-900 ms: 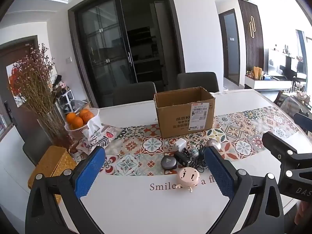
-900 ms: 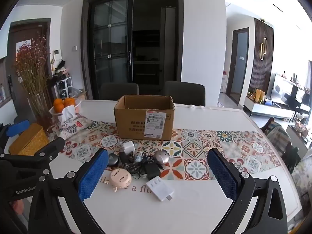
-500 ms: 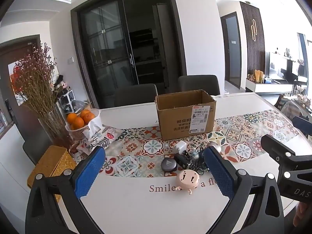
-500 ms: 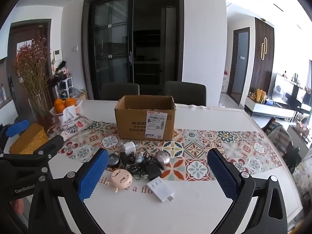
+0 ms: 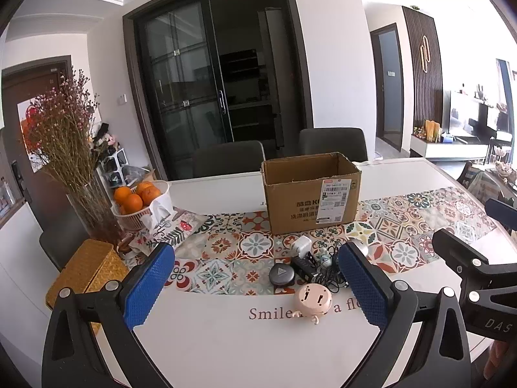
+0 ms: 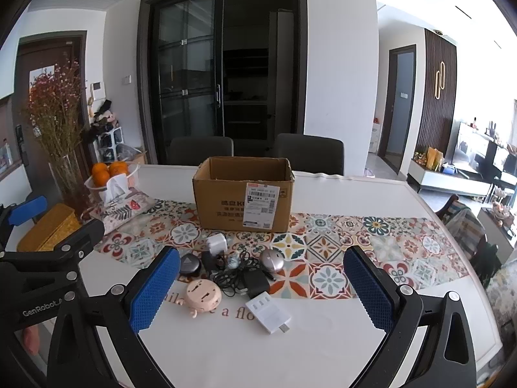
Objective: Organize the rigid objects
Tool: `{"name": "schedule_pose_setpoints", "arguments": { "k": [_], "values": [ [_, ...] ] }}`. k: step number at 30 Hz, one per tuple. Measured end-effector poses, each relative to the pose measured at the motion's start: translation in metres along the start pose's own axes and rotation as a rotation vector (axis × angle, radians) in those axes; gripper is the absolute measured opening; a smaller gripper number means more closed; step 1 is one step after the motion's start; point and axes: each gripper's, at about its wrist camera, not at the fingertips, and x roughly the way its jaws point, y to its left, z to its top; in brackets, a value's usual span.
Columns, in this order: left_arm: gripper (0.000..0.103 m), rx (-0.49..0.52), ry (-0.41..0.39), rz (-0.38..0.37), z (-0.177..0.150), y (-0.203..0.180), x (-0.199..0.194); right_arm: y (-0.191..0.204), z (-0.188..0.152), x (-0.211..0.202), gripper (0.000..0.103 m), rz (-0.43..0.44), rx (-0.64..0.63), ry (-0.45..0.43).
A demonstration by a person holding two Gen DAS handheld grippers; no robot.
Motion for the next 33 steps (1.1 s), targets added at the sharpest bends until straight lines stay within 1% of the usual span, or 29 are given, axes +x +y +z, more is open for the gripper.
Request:
{"name": "schedule_pose_setpoints", "arguments": {
  "k": [33],
  "values": [
    [0.103,0.001,0.004,-0.008,0.0010,0.0011,0.0020,0.0014,0.0035,0.0013,0.102,0.003,-0.012,0.002]
  ]
}}
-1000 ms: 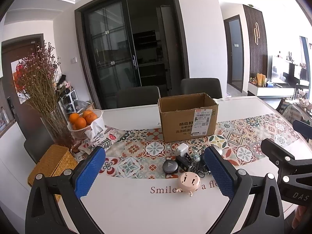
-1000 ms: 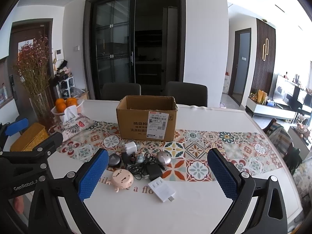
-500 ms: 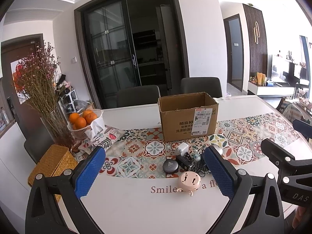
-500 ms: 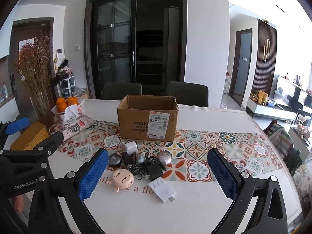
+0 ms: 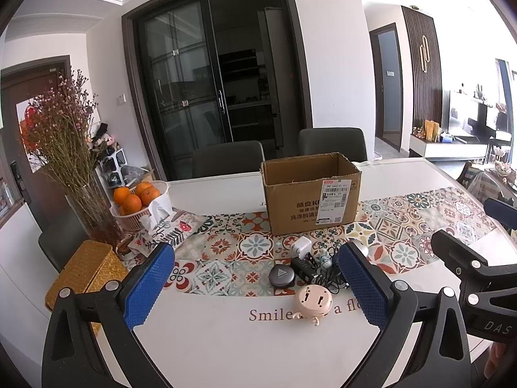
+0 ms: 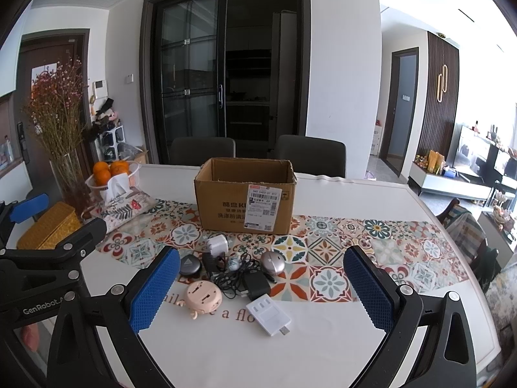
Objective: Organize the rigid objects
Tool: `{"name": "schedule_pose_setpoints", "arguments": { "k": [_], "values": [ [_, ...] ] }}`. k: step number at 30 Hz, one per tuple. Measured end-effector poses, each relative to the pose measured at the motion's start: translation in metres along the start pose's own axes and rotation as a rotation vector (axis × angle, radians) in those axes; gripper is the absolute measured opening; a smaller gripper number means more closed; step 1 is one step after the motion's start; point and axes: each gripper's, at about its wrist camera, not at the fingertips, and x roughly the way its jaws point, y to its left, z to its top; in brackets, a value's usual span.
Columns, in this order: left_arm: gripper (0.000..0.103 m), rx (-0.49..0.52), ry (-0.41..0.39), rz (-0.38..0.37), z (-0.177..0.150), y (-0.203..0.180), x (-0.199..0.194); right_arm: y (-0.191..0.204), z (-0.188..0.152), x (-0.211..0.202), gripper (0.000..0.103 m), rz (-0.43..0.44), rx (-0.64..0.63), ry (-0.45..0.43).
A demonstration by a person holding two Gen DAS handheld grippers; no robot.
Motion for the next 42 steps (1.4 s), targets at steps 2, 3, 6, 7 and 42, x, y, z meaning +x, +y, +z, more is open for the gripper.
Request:
{"name": "schedule_pose_setpoints", "arguments": {
  "k": [2,3,6,7,42],
  "values": [
    [0.103,0.001,0.001,-0.001,0.000,0.000,0.001,0.000,0.000,0.000,0.102,-0.001,-0.001,0.000],
    [0.103,0.002,0.001,-0.001,0.000,0.000,0.001,0.000,0.001,0.000,0.102,-0.001,0.000,0.001],
    [0.103,0.003,0.001,-0.003,0.001,0.000,0.002,0.000,0.001,0.002,0.102,-0.003,0.000,0.000],
    [0.103,0.003,0.002,-0.003,0.001,0.000,0.003,0.000,0.001,0.002,0.102,-0.002,0.000,0.000],
    [0.103,0.010,0.087,-0.040,-0.013,-0.012,0.029,0.000,-0.012,0.022,0.102,0.014,-0.021,0.050]
  ]
}}
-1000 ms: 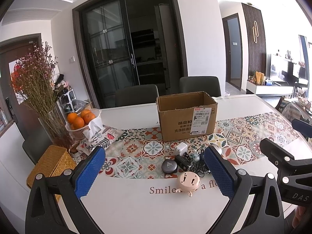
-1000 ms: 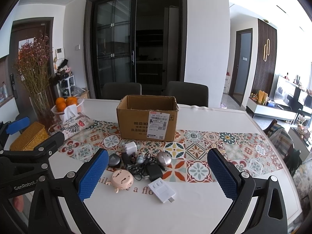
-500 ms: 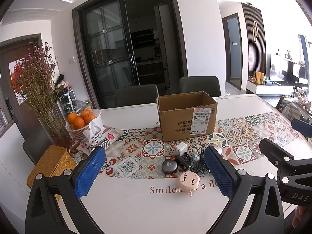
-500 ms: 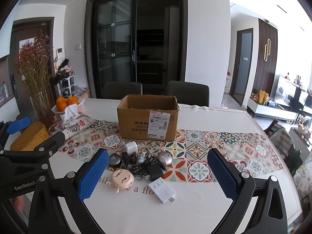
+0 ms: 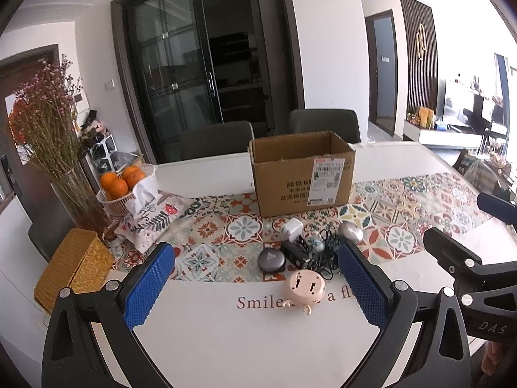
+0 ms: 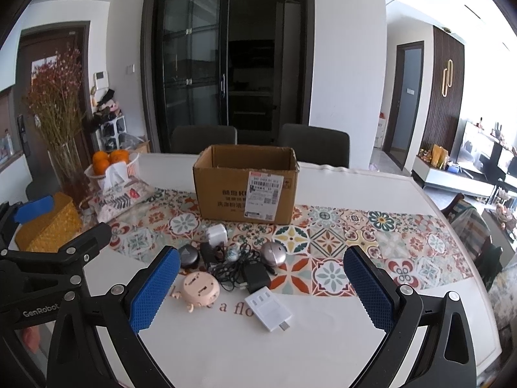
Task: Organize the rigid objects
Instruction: 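Close the right gripper on the white USB charger block while the left tool approaches the pink figurine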
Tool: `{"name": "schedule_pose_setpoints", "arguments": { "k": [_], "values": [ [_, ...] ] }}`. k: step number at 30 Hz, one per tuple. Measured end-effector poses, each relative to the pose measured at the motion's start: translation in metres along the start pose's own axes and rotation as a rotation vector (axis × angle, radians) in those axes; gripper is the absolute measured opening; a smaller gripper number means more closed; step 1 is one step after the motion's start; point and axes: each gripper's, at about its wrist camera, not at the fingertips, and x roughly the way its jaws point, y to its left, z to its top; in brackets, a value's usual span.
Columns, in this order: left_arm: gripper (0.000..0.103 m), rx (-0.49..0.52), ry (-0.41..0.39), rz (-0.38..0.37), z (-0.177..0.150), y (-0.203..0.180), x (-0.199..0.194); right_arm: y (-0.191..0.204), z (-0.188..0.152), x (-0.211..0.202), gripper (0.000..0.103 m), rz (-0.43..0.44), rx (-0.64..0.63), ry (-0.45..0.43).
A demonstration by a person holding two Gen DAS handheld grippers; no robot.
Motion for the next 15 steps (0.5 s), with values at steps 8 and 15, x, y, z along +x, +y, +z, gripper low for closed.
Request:
{"name": "schedule_pose_setpoints", "arguments": {
  "k": [8,15],
  "values": [
    [0.102,0.014,0.073,0.007,-0.023,-0.027,0.033,-0.013,-0.021,0.036,0.102,0.031,-0.088,0.066],
    [0.102,0.059,0.155,0.033,-0.048,-0.051,0.068,-0.025,-0.050,0.075,0.101,0.095,-0.160,0.139]
  ]
}}
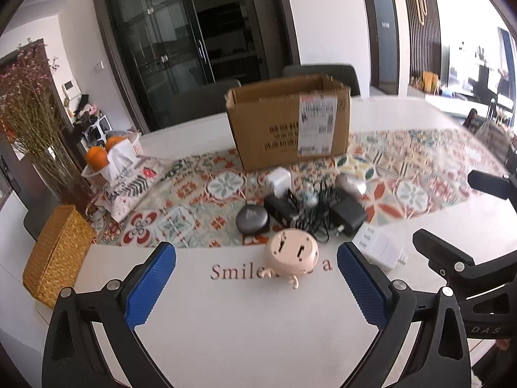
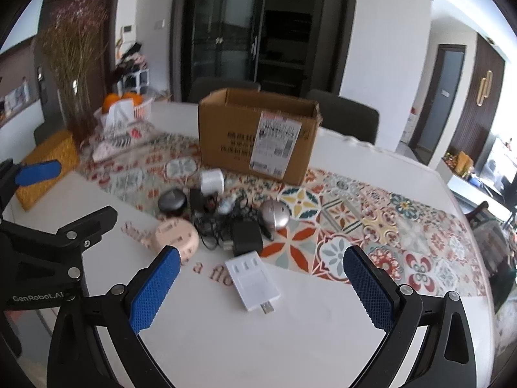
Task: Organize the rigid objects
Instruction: 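Close the right gripper on the white USB charger block while the left tool approaches the pink figurine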
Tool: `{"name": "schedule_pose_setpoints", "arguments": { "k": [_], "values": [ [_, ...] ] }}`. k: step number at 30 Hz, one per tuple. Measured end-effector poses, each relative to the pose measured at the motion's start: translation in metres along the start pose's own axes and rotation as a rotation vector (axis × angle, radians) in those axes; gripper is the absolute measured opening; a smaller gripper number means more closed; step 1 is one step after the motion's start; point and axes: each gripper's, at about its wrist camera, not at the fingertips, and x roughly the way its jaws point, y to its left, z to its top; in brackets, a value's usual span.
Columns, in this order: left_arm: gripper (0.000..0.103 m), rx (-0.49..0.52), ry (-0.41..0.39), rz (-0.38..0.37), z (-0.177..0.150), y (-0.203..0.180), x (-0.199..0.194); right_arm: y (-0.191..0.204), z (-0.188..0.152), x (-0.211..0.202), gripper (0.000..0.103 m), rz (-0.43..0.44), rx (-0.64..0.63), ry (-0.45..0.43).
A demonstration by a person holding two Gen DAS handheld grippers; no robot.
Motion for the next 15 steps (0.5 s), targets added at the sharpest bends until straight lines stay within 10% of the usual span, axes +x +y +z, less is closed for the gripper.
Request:
{"name": "schedule_pose_setpoints", "arguments": {
  "k": [15],
  "values": [
    [0.099,0.013,0.090,0.037,-0.022,-0.022,0.065,-0.011,-0.032,0.081,0.085,0.088,-0.051,0.089]
  ]
}}
